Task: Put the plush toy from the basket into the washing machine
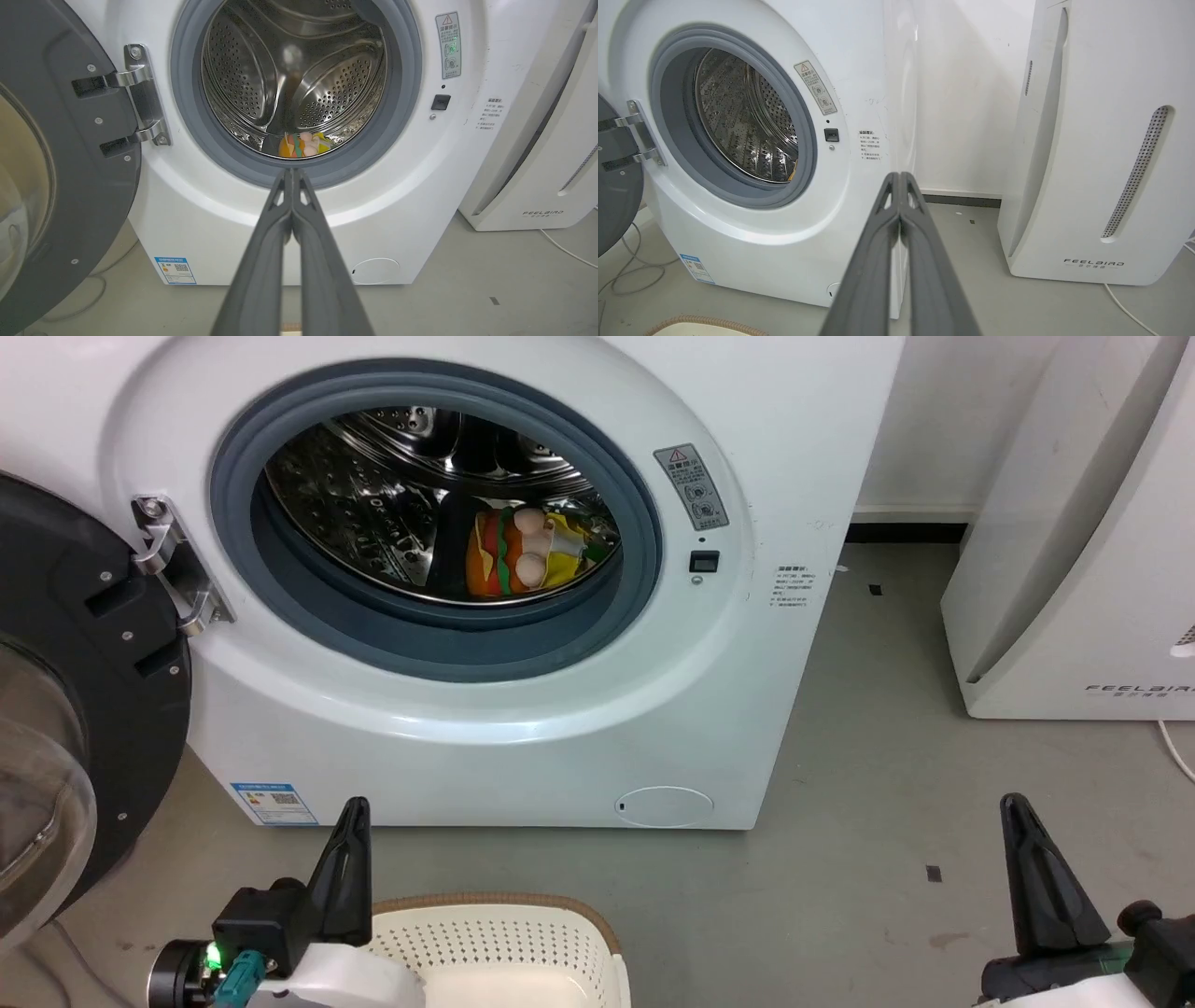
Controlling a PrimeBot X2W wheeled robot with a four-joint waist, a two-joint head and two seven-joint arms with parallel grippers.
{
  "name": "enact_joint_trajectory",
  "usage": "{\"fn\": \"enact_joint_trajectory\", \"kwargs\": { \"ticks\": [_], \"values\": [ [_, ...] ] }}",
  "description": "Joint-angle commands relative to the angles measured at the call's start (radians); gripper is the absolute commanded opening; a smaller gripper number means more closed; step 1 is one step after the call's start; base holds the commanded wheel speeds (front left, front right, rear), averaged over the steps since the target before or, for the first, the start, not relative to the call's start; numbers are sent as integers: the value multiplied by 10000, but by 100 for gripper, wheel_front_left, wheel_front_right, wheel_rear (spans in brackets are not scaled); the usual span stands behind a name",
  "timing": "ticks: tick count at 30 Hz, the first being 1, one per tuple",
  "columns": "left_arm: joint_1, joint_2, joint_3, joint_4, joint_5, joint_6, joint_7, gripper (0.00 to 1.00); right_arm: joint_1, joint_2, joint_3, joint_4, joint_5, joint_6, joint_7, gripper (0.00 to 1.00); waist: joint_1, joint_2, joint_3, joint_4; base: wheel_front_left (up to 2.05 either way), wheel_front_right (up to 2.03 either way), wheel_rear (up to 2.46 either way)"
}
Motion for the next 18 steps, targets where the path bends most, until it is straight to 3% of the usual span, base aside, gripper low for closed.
{"fn": "enact_joint_trajectory", "kwargs": {
  "ticks": [1,18],
  "values": [
    [15,-93,96,-38,132,-69,50,0,-75,0,27,42,-68,-1,58,0,1,-1,-7,-3,0,0,0],
    [40,-427,482,-125,635,-364,398,0,-204,0,161,135,-188,-2,406,0,1,-1,-78,-35,0,0,0]
  ]
}}
